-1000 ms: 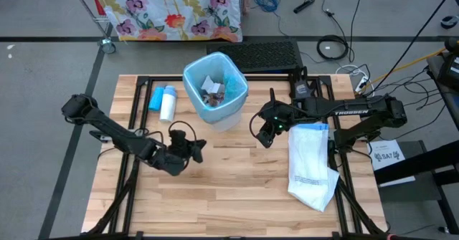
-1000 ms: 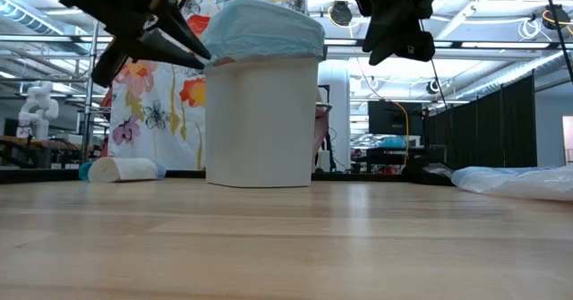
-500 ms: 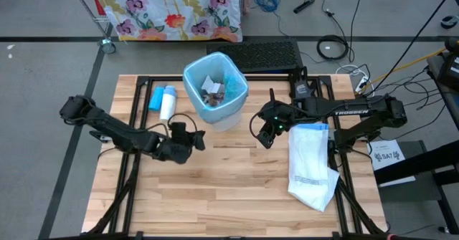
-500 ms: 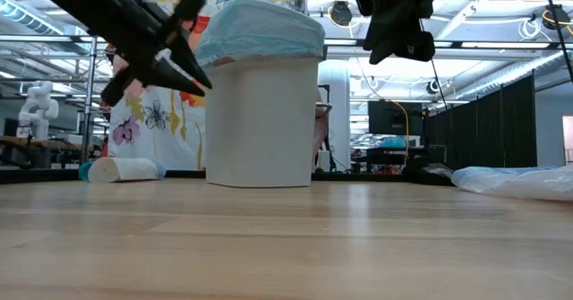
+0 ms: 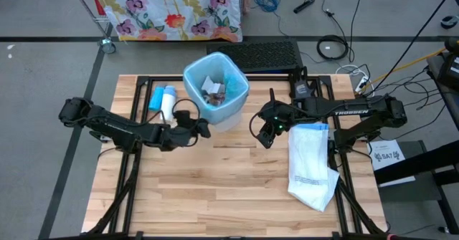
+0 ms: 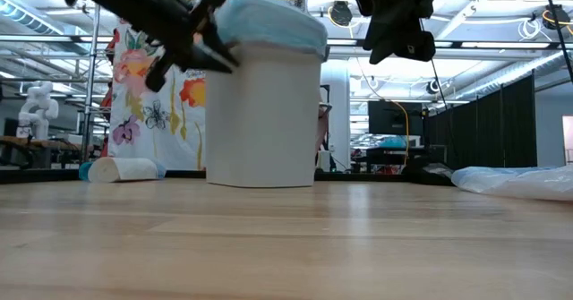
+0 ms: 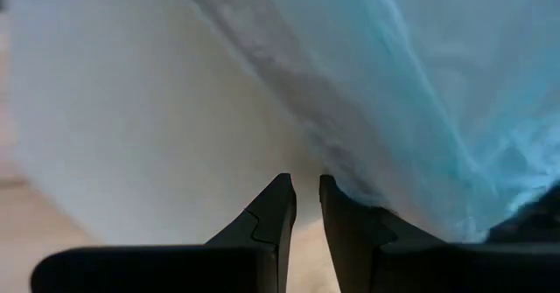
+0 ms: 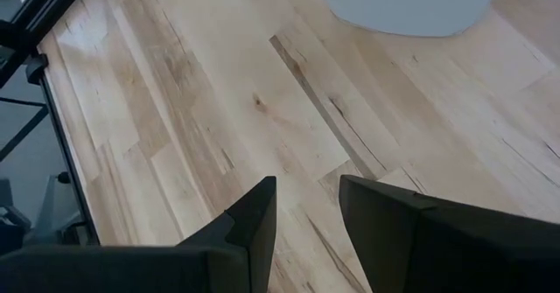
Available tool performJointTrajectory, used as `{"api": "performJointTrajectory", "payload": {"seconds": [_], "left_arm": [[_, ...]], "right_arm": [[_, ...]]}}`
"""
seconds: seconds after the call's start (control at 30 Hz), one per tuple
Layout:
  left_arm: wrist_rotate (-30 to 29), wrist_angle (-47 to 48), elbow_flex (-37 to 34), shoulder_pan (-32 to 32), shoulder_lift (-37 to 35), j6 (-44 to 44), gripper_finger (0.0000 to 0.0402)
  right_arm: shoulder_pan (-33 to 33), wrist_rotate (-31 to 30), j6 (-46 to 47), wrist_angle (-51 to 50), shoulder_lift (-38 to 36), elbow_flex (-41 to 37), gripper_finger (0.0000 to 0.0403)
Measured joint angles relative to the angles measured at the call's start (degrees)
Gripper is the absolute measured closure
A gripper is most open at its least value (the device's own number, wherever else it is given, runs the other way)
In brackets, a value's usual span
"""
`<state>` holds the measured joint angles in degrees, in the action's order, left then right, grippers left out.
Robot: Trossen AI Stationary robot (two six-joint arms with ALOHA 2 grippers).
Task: Place trash/remove bag and relplace
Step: Remove the blue trash bag from the white trash bin
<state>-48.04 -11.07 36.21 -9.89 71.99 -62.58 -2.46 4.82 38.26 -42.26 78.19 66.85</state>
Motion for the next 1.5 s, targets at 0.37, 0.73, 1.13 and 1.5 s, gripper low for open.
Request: {"api": "performJointTrajectory", "payload": {"seconds": [0.37,0.73,1.13,1.5], "left_arm": [[1.5,-15.2,0.3,-1.7,-6.0,17.0,0.0337],[-1.8,-17.5,0.3,0.8,-14.2,27.5,0.0337],[0.0,-21.8,0.4,9.4,-16.5,33.6,0.0337],[14.8,-22.0,0.4,15.3,-26.1,35.9,0.0337]], "right_arm": [[0.0,-0.3,-1.5,0.4,0.0,0.0,0.0284],[-0.1,-0.4,-3.6,5.0,0.0,0.0,0.0284],[-0.1,-0.4,-4.0,7.5,0.0,0.0,0.0284],[-0.1,-0.3,-3.5,7.8,0.0,0.0,0.0284]]}}
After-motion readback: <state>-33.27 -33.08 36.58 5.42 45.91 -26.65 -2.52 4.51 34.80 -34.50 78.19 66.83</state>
